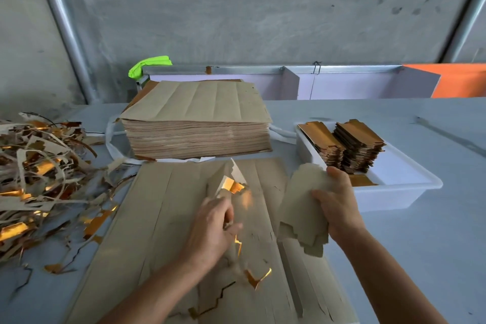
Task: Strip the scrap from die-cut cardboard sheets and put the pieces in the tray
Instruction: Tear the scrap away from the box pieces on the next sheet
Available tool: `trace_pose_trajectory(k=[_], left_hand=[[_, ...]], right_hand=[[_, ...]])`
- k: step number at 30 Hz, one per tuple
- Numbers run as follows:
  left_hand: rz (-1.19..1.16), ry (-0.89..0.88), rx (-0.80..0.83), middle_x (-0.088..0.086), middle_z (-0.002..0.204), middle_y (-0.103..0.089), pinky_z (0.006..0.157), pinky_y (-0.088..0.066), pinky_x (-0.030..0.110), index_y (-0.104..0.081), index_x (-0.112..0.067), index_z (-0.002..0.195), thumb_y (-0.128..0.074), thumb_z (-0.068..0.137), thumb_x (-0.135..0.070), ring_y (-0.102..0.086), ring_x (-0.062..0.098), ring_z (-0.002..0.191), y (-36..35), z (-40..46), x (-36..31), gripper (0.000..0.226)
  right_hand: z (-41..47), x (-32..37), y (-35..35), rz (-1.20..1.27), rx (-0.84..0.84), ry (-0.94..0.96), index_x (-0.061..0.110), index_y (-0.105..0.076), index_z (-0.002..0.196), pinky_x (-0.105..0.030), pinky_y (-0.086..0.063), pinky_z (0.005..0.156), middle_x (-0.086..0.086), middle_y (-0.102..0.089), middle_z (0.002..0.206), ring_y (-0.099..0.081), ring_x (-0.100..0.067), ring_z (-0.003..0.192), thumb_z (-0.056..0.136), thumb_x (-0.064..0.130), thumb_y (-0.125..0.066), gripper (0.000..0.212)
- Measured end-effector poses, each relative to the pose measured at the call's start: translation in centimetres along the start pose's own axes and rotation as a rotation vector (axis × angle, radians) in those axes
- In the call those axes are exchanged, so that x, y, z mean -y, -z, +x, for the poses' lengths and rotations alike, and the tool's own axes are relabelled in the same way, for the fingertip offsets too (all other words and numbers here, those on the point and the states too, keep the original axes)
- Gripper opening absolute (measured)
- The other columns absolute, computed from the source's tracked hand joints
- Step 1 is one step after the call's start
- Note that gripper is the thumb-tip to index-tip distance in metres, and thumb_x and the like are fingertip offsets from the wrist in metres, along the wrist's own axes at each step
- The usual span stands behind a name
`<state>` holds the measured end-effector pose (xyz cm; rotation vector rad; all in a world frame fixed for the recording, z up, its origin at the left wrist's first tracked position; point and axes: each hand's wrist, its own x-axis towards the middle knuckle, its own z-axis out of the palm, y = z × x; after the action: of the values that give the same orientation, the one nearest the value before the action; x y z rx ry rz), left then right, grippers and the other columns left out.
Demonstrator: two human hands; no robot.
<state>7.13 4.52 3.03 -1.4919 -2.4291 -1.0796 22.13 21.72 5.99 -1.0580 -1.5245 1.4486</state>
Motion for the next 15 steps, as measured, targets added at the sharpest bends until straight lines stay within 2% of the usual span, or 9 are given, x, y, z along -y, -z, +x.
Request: trace_pose_trajectory(k=[2,3,5,7,9,11,15], left_hand=[[-0.017,0.037,-0.19,-0.008,0.072,-0.045,0.058,-0.035,0.023,-0.053,-0.017,0.072,-0.078,0.059,0.009,-0.049,0.021,0.069,-0.2,-0.1,-0.2,0.038],[-0.047,0.066,-0.273,-0.003,0.079,-0.046,0.063,-0.039,0.025,-0.057,-0.009,0.08,-0.074,0.057,0.015,-0.051,0.026,0.072,-0.3,-0.1,-0.2,0.037],[-0.122,0.159,-0.391,0.003,0.094,-0.041,0.071,-0.044,0.03,-0.058,0.0,0.097,-0.068,0.056,0.02,-0.051,0.029,0.082,-0.1,0.3,0.2,0.046],[-0.182,0.254,-0.478,0.005,0.102,-0.037,0.075,-0.04,0.023,-0.054,0.001,0.107,-0.068,0.056,0.021,-0.047,0.024,0.088,0.4,0.5,0.7,0.056],[-0.275,0.367,-0.496,0.006,0.111,-0.036,0.082,-0.039,0.021,-0.048,-0.001,0.119,-0.072,0.06,0.018,-0.046,0.018,0.094,1.0,0.7,0.8,0.067],[-0.364,0.455,-0.477,0.007,0.122,-0.038,0.089,-0.042,0.026,-0.043,-0.004,0.13,-0.073,0.067,0.013,-0.049,0.016,0.101,1.6,0.8,0.9,0.072],[-0.317,0.385,-0.421,0.006,0.118,-0.048,0.094,-0.044,0.035,-0.048,-0.005,0.129,-0.07,0.073,0.009,-0.052,0.025,0.11,1.9,0.4,0.9,0.062]], right_hand=[[-0.3,-0.2,-1.0,-0.064,0.068,0.04,0.029,-0.043,0.133,-0.046,-0.052,0.085,0.0,-0.043,0.12,-0.049,-0.024,0.105,0.085,-0.008,-0.051,0.061],[-0.4,-0.1,-1.6,-0.075,0.101,0.03,0.027,-0.052,0.126,-0.048,-0.051,0.09,-0.002,-0.048,0.12,-0.05,-0.025,0.106,0.085,-0.009,-0.05,0.055],[-0.7,-0.1,-2.6,-0.109,0.149,-0.031,0.026,-0.067,0.097,-0.048,-0.052,0.09,-0.001,-0.059,0.107,-0.057,-0.023,0.097,0.087,-0.007,-0.05,0.038],[-1.0,-0.2,-3.4,-0.187,0.183,-0.062,0.028,-0.07,0.082,-0.046,-0.053,0.089,0.006,-0.061,0.093,-0.059,-0.021,0.092,0.088,-0.001,-0.054,0.033],[-1.2,-0.4,-4.1,-0.249,0.214,-0.071,0.025,-0.073,0.085,-0.044,-0.052,0.091,0.005,-0.063,0.094,-0.059,-0.022,0.097,0.088,0.001,-0.054,0.03],[-1.3,-0.5,-4.7,-0.297,0.226,-0.07,0.022,-0.074,0.091,-0.043,-0.052,0.091,0.002,-0.063,0.099,-0.058,-0.022,0.098,0.089,0.003,-0.054,0.027],[-1.6,0.0,-5.7,-0.328,0.239,-0.06,0.026,-0.069,0.075,-0.041,-0.055,0.082,0.006,-0.06,0.084,-0.058,-0.018,0.085,0.09,0.022,-0.059,0.018]])
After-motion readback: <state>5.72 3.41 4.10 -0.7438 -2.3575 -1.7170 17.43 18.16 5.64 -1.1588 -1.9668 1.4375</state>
